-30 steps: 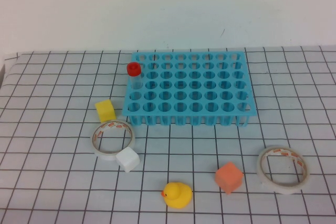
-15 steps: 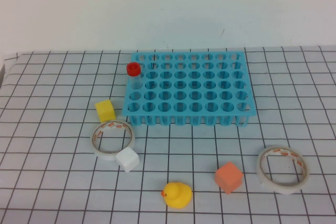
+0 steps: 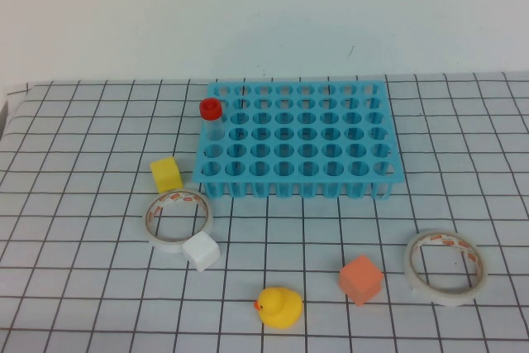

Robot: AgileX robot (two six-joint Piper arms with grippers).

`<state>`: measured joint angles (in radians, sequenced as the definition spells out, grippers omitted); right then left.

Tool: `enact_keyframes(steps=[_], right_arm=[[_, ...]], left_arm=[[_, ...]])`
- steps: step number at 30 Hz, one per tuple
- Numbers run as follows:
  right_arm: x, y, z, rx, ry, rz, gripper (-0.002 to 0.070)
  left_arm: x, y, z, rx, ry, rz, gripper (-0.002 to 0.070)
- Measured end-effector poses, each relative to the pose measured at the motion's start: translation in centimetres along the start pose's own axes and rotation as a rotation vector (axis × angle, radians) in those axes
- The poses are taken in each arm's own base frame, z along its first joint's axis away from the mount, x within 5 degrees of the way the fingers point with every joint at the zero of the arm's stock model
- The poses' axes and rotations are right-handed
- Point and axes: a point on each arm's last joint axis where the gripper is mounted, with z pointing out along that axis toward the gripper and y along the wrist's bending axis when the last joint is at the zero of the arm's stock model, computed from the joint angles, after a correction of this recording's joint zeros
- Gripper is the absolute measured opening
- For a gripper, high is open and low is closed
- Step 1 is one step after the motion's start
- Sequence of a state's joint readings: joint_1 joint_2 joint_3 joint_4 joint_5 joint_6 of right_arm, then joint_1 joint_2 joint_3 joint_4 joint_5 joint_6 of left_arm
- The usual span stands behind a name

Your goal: Place the test tubes

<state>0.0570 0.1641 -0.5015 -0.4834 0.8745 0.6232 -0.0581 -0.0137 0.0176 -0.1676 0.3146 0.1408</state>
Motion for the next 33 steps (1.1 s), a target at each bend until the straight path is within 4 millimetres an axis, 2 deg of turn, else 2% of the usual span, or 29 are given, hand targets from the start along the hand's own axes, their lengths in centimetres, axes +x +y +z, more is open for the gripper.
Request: enact_keyframes(steps=[10, 14, 19, 22, 28, 33], right_arm=[[0.2, 0.1, 0.5, 0.007, 0.026, -0.047, -0.0001], [0.4, 0.0, -0.4, -0.041, -0.039, -0.219, -0.0001], [0.7, 0.9, -1.9, -0.203, -0.169, -0.491, -0.0001], [0.7, 1.5, -2.6, -0.275, -0.256, -0.574, -0.0001], [0.2, 2.9, -3.3, -0.373, -0.405, -0.574, -0.0001], [1.0, 3.1, -1.8, -0.36, -0.47, -0.546, -0.0001]], left_arm=[[0.0, 0.0, 0.0, 0.0, 0.0, 0.002, -0.0001], [0.0, 0.0, 0.0, 0.0, 0.0, 0.004, -0.0001], [0.0, 0.0, 0.0, 0.0, 0.0, 0.004, -0.0001], [0.0, 0.0, 0.0, 0.0, 0.0, 0.004, -0.0001], [0.0, 0.0, 0.0, 0.0, 0.0, 0.004, -0.0001], [0.0, 0.0, 0.0, 0.0, 0.0, 0.004, -0.0001]])
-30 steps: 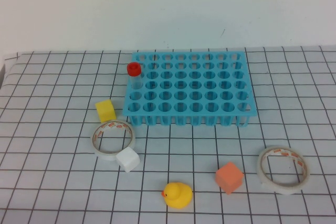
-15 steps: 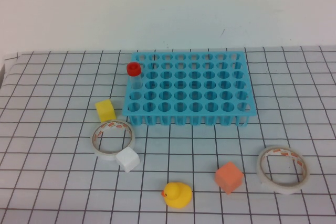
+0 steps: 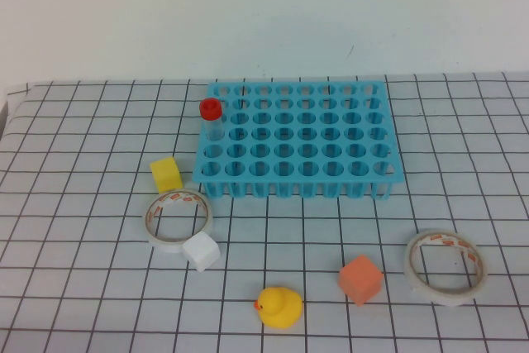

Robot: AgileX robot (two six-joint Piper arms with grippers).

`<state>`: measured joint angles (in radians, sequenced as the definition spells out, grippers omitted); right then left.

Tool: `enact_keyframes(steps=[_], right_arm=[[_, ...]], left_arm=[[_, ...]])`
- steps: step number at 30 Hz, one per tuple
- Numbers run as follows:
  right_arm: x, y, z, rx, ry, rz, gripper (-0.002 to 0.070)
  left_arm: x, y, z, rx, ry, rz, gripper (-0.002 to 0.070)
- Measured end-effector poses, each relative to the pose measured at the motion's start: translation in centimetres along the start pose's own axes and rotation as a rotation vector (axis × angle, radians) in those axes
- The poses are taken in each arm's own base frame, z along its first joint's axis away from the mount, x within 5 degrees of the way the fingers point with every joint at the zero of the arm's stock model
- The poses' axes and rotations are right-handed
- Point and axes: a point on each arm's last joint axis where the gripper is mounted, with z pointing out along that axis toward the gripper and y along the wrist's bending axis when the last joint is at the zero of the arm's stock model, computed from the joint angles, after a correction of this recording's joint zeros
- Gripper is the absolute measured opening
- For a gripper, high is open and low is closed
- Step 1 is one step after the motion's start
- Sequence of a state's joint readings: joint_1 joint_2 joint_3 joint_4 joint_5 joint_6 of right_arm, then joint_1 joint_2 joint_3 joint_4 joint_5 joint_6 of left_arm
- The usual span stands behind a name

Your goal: Place the test tubes

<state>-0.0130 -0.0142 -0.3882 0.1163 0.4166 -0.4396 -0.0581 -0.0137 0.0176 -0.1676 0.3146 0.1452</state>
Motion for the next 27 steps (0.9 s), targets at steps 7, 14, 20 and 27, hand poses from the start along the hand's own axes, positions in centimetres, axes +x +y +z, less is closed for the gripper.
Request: enact_keyframes(steps=[7, 14, 20, 27], right_arm=[[6.8, 2.1, 2.5, -0.047, 0.167, 0.026, -0.0001], [11.9, 3.7, 3.0, -0.059, 0.335, 0.23, -0.0001], [12.0, 3.6, 3.0, -0.036, 0.34, 0.318, -0.0001], [12.0, 3.6, 3.0, -0.033, 0.341, 0.33, -0.0001]], left_arm=[[0.0, 0.0, 0.0, 0.0, 0.0, 0.0, -0.0001], [0.0, 0.0, 0.0, 0.001, 0.0, -0.002, -0.0001], [0.0, 0.0, 0.0, 0.001, 0.0, -0.002, -0.0001], [0.0, 0.0, 0.0, 0.001, 0.0, -0.002, -0.0001]])
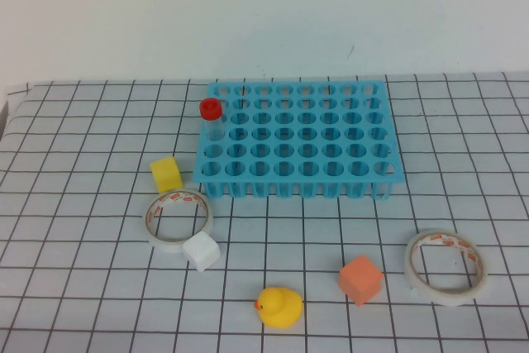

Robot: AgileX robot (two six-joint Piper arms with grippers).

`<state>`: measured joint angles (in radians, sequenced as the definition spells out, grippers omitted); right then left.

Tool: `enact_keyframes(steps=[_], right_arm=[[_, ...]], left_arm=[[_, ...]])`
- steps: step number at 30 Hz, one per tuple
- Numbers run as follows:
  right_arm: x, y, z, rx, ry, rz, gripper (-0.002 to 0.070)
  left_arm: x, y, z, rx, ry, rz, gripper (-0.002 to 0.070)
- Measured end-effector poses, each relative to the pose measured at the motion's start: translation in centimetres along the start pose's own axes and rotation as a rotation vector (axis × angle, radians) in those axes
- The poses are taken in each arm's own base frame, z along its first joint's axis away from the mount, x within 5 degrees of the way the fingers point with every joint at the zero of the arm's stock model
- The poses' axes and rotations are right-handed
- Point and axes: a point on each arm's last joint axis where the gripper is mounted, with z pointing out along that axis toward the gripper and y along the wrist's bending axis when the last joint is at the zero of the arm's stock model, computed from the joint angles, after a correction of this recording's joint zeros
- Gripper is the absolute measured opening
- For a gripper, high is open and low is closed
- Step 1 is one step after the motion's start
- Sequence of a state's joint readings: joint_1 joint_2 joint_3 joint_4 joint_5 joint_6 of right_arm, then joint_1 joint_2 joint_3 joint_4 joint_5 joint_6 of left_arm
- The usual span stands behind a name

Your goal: Place the test tubes

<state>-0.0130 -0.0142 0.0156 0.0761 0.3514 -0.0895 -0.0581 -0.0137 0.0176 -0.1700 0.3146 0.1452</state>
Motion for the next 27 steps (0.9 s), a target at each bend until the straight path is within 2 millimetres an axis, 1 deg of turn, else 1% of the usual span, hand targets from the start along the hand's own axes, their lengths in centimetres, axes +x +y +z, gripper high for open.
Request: enact_keyframes(steps=[27], right_arm=[[0.01, -0.09, 0.0, 0.01, 0.001, -0.022, -0.0001]], left_arm=[[0.0, 0.0, 0.0, 0.0, 0.0, 0.002, -0.0001]])
